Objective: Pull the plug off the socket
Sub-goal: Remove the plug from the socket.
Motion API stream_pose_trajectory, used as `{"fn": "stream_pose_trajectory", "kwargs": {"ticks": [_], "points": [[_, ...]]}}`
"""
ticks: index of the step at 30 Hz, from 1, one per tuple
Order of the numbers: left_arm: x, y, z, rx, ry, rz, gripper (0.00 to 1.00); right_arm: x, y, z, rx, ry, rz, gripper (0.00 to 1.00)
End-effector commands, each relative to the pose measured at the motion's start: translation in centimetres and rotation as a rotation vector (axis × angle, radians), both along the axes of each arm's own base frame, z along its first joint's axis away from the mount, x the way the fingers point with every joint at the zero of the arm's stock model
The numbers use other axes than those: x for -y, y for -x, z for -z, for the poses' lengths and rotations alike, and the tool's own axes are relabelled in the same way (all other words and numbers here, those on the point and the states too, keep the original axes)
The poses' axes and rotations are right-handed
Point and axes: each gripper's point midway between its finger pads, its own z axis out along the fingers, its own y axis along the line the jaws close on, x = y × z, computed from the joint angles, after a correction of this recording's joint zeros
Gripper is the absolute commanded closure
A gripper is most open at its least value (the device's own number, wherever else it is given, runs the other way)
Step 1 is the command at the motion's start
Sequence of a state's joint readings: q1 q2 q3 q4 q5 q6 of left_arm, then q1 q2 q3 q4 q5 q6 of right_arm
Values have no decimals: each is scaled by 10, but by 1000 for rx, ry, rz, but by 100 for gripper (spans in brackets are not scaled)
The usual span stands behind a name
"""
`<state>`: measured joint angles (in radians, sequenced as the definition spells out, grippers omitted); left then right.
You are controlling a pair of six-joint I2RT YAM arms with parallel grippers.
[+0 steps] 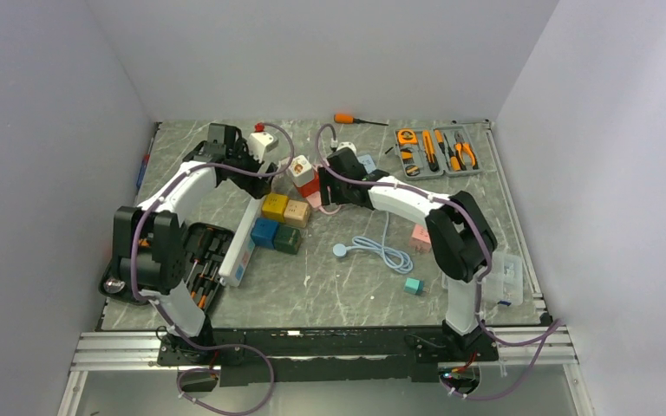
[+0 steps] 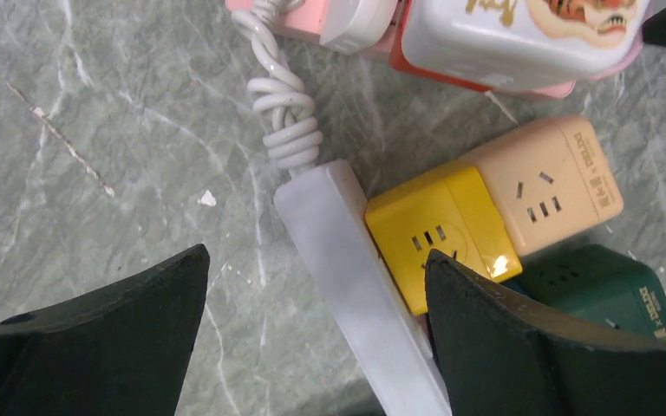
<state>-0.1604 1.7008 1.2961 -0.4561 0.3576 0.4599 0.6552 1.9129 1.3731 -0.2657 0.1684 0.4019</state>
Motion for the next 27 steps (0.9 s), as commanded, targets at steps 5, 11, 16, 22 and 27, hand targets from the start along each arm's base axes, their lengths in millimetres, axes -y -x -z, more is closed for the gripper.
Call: {"fn": "stream_pose_trajectory", "kwargs": {"ticks": [5,11,16,22,27], "points": [[16,-34,-12,59,104,-33,12,6,-17,22,11,43,84,40],[-4,-31,8,91,0,-69,18,35,-15,39,-1,105,161,48],[-15,-17,18,90,-62,-60,20,63,-14,45,-11,134,222,52],[-25,6,24,96,-109,-38,26,90,-10,48,-26,151,274,63],[-28,30,35,32,-113,-13,40,110,-6,42,-23,154,316,70]]}}
